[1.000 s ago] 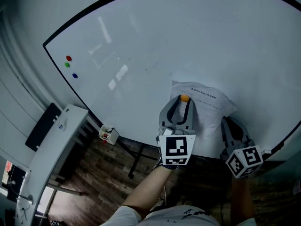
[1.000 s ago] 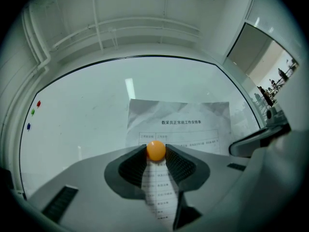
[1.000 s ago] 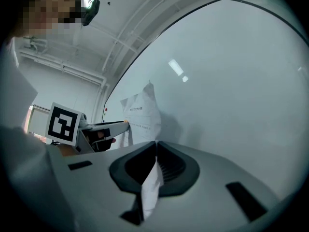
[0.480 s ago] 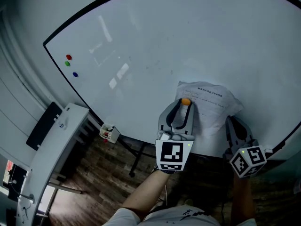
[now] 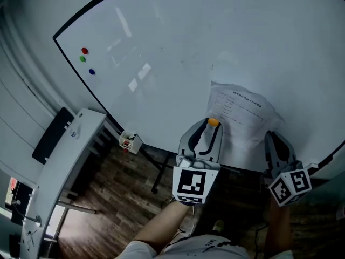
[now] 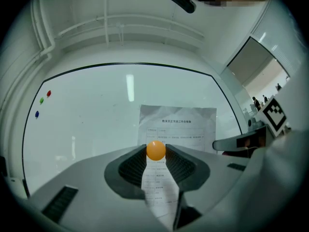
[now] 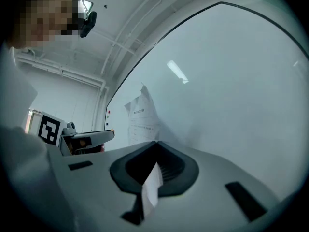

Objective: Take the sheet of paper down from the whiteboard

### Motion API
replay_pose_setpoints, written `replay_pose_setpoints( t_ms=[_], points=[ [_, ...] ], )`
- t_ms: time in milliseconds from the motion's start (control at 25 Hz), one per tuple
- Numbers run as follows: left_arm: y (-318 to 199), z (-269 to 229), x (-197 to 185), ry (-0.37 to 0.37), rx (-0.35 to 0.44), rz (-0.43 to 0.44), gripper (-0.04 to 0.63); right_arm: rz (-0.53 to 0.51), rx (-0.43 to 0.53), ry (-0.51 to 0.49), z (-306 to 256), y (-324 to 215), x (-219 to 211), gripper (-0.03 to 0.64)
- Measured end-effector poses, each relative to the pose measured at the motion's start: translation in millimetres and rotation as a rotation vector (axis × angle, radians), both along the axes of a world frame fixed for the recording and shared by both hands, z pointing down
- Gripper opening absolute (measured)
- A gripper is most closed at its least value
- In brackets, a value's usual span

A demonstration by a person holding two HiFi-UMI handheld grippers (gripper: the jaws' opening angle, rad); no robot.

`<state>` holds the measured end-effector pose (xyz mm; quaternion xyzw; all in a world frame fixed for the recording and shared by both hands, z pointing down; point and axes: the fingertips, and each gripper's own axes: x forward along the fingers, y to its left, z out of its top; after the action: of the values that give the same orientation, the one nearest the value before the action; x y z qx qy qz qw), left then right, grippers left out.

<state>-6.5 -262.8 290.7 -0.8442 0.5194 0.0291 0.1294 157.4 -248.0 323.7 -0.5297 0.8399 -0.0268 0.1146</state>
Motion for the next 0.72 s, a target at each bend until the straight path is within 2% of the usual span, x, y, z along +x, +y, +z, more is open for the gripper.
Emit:
replay_pose_setpoints(
  t_ms=[240,720],
  points=[
    [19,13,-20,0.027,-0.027,0.053,0.132,0.033,-0.006,0.042,3,25,-22,0.014],
    [89,40,-75,0.055,-0.068,0.177,0.133,0.122,-0.042,0.091,19,102,-86,0.014]
  ],
)
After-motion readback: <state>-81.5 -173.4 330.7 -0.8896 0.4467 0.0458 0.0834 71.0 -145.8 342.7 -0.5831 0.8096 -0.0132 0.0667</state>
